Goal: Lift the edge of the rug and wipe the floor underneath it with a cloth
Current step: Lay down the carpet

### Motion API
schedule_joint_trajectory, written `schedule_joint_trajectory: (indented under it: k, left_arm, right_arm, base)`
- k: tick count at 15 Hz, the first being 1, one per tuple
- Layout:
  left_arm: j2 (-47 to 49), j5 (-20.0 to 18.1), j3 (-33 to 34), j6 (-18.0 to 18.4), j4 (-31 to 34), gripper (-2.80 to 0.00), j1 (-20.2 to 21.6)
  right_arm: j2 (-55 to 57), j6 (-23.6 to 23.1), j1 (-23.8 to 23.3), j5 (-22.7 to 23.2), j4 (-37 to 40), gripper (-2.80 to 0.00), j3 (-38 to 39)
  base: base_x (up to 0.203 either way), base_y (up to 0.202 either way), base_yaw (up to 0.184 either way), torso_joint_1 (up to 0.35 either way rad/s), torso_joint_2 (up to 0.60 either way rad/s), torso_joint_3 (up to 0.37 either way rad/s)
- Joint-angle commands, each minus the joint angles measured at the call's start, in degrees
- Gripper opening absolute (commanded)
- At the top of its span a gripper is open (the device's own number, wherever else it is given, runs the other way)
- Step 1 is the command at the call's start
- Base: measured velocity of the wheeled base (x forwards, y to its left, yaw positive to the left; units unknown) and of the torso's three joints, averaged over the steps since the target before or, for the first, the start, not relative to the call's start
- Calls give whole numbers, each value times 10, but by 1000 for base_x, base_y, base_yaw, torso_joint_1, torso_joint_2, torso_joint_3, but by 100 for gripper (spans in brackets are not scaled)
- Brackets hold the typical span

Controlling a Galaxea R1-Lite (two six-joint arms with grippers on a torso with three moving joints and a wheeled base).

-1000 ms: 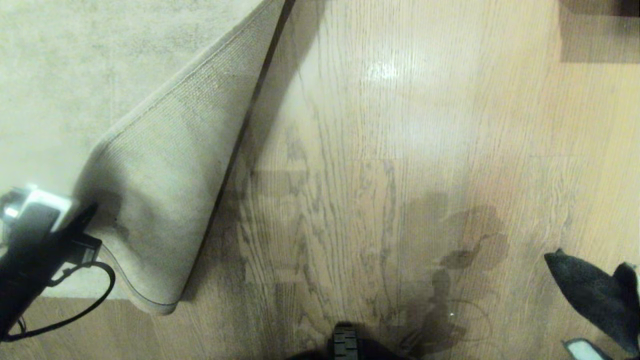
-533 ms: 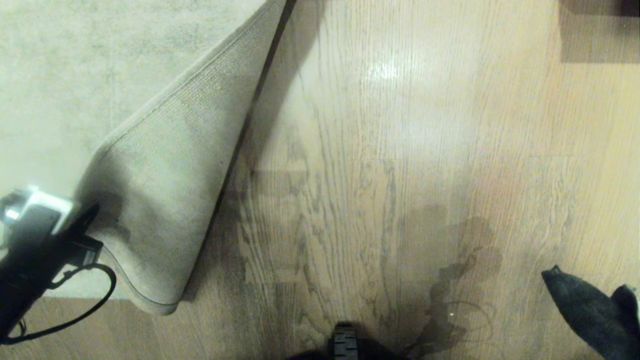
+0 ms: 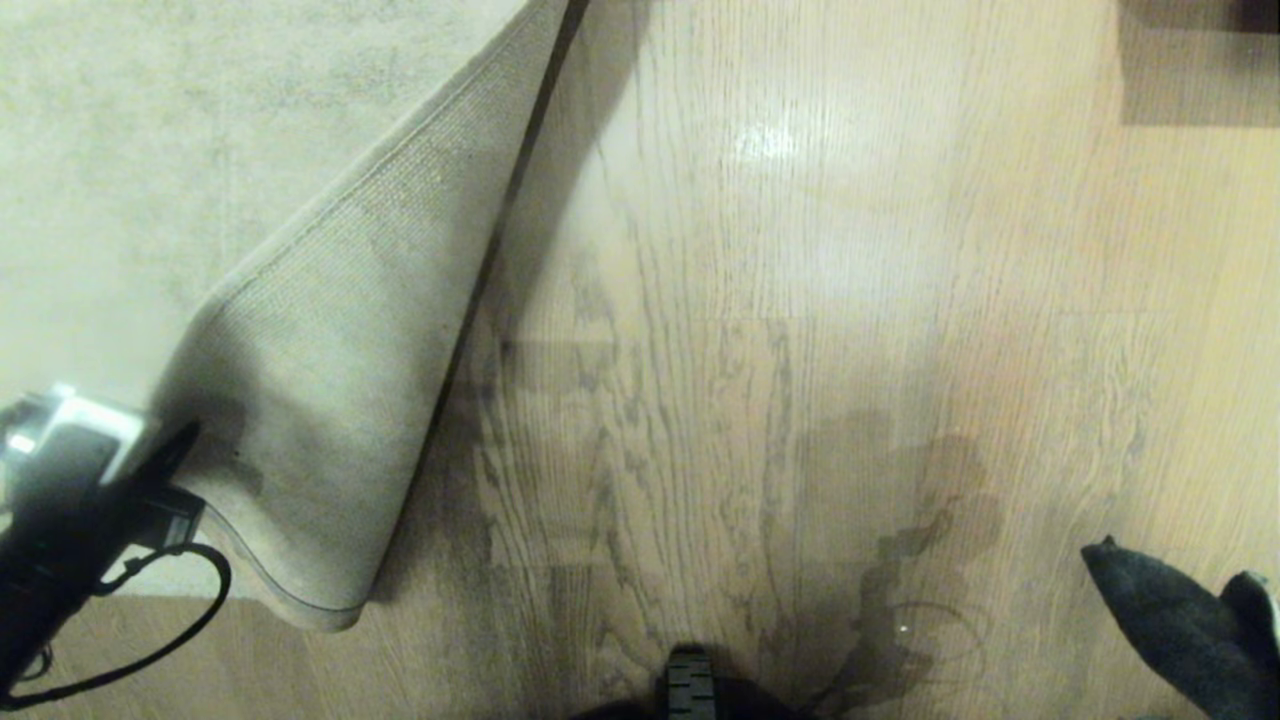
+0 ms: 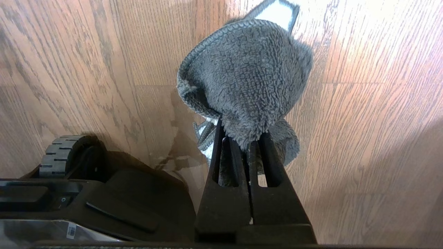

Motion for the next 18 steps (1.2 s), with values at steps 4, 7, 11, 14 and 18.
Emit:
schedule_joint_trajectory:
  k: [4,7,11,14,18]
  left_arm:
    - [0,-2,-2,1,-28,-280,-1]
    - [0,-5,-3,-1,-28,-280,-1]
    - [0,-6,-2,-3,-28,-280,-1]
    - [0,-6,-6,-3,-28,-280,-1]
    - [-1,-5,-3,-4,-28,-280,-7]
  right_arm:
    - [2,0,0,0,0,-280,0]
    - [2,0,0,0,0,-280,0]
    - [2,0,0,0,0,-280,0]
    - [2,0,0,0,0,-280,0]
    - [2,0,0,0,0,-280,0]
  base:
    - [0,0,0,0,0,0]
    - [0,0,0,0,0,0]
    - [0,0,0,0,0,0]
    - [0,0,0,0,0,0]
    - [0,0,0,0,0,0]
